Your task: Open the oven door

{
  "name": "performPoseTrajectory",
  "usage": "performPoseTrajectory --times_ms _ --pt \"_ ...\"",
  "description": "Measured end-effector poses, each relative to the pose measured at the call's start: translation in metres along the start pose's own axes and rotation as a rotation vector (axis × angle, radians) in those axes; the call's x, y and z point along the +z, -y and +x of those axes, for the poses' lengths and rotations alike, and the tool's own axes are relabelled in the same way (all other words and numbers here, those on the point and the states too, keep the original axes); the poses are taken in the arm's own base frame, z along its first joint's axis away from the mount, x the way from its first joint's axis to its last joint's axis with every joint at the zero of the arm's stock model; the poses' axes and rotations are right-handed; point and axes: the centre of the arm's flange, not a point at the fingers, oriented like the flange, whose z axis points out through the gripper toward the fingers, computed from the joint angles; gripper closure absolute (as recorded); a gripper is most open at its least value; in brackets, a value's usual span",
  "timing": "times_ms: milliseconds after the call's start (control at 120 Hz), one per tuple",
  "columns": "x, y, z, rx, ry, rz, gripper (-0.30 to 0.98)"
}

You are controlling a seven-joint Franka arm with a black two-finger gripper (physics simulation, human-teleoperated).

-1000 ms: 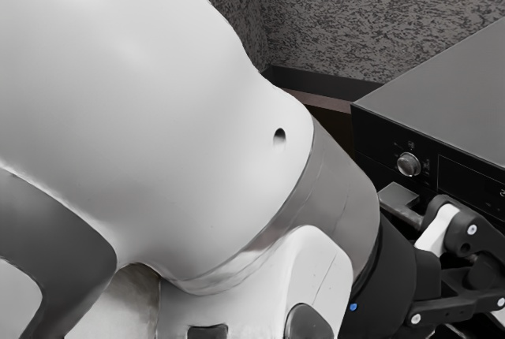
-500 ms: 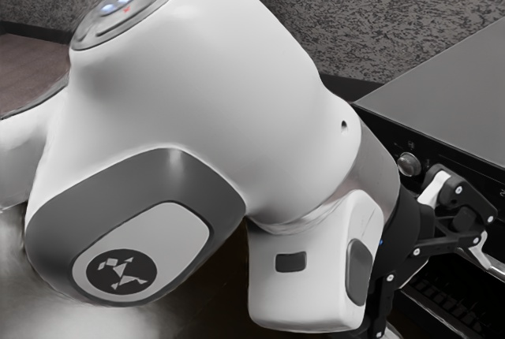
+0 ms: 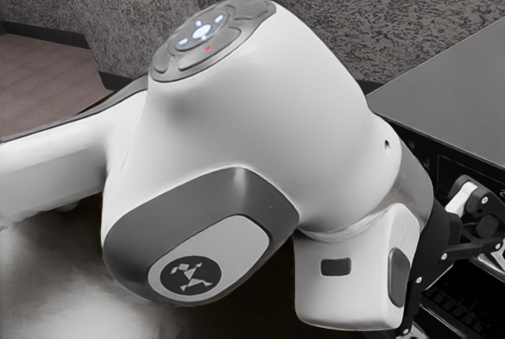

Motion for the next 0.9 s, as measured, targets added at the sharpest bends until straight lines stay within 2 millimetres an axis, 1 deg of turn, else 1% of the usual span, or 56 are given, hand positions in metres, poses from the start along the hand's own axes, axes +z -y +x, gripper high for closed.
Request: performPoseTrajectory --times_ms 125,250,358,492,633,742,900 --pt "0.006 0.004 0.0 -0.002 0.026 0.004 0.0" --pt "0.02 0.006 -0.004 -0.015 0.037 -0.012 0.0" --pt "0.029 0.008 -0.006 -0.027 0.042 -0.021 0.0" --pt "0.033 0.012 -0.008 -0.042 0.047 -0.02 0.0" --pt "0.044 0.016 -0.011 -0.055 0.047 -0.033 0.0" --pt "0.047 0.02 -0.011 -0.058 0.045 -0.031 0.0" --pt "0.06 0.021 -0.01 -0.063 0.042 -0.048 -0.01"
